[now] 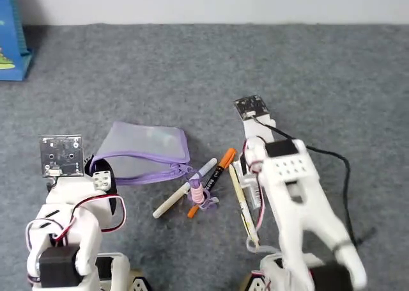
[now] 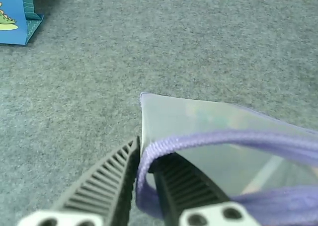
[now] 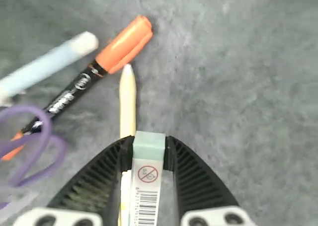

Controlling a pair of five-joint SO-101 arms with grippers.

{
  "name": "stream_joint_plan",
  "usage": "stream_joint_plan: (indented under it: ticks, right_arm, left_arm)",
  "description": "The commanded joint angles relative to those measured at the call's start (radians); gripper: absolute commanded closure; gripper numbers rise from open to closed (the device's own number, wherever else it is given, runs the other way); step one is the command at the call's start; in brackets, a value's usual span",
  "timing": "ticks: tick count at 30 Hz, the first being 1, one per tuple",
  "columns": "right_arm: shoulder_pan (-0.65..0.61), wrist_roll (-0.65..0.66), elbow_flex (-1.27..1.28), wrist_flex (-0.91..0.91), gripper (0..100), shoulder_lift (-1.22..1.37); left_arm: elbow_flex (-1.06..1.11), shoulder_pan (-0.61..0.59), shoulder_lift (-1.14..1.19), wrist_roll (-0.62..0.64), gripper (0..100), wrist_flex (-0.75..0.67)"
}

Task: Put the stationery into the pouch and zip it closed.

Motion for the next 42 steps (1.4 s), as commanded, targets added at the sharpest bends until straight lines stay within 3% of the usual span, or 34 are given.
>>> stream_joint_plan:
  ticks: [1, 16, 28, 42]
  right_arm:
    - [-0.051, 0.005, 0.006, 0.058, 99.1, -0.249]
    - [-0.418, 0.003, 0.091, 0.044, 99.1, -0.944]
    - [-0.628, 0.006, 0.414, -0.51, 99.1, -1.179]
    - [-0.651, 0.005, 0.583, -0.88, 99.1, -1.331]
  left_arm:
    - [-0.01, -0.006, 0.011, 0.011, 99, -0.011]
    - [-0.01, -0.006, 0.011, 0.011, 99, -0.011]
    - [-0.065, 0.0, 0.015, 0.04, 99, -0.054]
    - [-0.116, 0.081, 0.015, 0.075, 99, -0.055]
